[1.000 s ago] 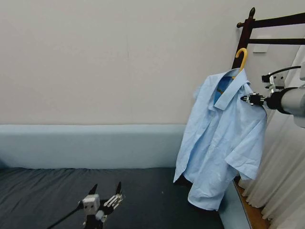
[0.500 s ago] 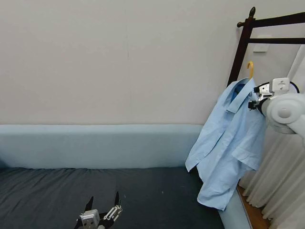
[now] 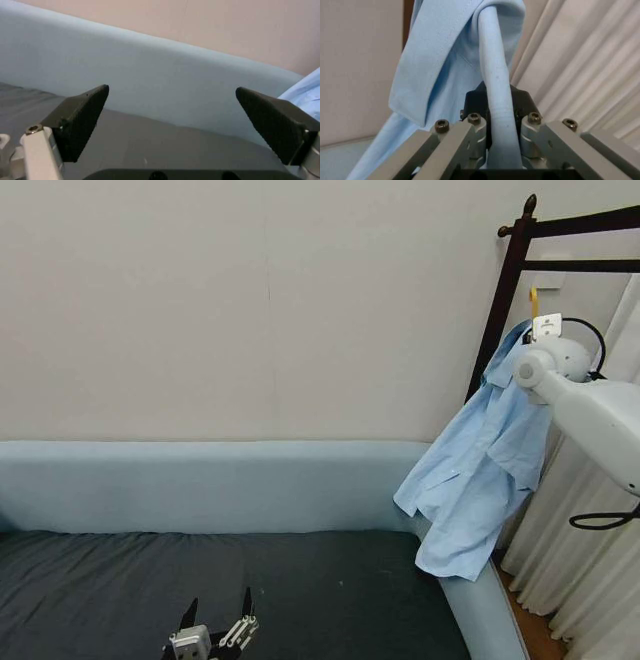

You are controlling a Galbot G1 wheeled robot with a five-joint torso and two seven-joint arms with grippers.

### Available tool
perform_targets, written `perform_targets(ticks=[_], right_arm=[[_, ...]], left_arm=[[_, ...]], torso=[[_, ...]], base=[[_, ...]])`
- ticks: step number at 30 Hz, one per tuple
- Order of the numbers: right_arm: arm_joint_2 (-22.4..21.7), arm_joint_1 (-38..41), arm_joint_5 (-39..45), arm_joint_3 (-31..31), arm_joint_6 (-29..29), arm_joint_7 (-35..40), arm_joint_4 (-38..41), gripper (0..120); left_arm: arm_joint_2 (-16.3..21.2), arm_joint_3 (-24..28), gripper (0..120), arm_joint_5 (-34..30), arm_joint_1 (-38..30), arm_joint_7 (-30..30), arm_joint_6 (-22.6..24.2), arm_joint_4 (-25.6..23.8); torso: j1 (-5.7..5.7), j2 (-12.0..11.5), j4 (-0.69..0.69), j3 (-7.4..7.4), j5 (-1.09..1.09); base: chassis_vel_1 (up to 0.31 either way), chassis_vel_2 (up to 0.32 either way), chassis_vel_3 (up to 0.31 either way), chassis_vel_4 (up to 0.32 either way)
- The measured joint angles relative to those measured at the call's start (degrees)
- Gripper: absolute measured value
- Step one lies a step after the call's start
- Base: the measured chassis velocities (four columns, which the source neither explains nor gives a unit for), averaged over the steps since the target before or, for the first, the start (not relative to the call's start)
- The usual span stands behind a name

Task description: Pick up the clothes from the sofa and hang them on the clothes hanger.

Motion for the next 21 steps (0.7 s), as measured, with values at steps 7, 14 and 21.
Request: perform_targets(ticks=[7, 14, 21], right_arm=[[3.29, 3.73, -1.92, 0.01, 0.44, -3.97, -4.26, 6], [7.80, 9.32, -3.12, -0.53, 1.84, -6.78, -13.86, 6], [12.37, 12.96, 1.87, 3.64, 2.49, -6.79, -23.39, 6]], left_arm=[[1.26, -2.33, 100, 2.44, 0.17, 0.84, 1.00, -1.05], [2.86, -3.05, 100, 3.91, 1.38, 2.79, -0.61, -1.41], [3.41, -3.37, 100, 4.18, 2.37, 3.26, -0.95, -2.82]], torso=[[0.00, 0.00, 0.00, 0.00, 0.00], [0.00, 0.00, 0.00, -0.01, -0.01], [-0.01, 0.00, 0.00, -0.01, 0.00]], base=[[0.000, 0.000, 0.000, 0.000], [0.000, 0.000, 0.000, 0.000], [0.000, 0.000, 0.000, 0.000]])
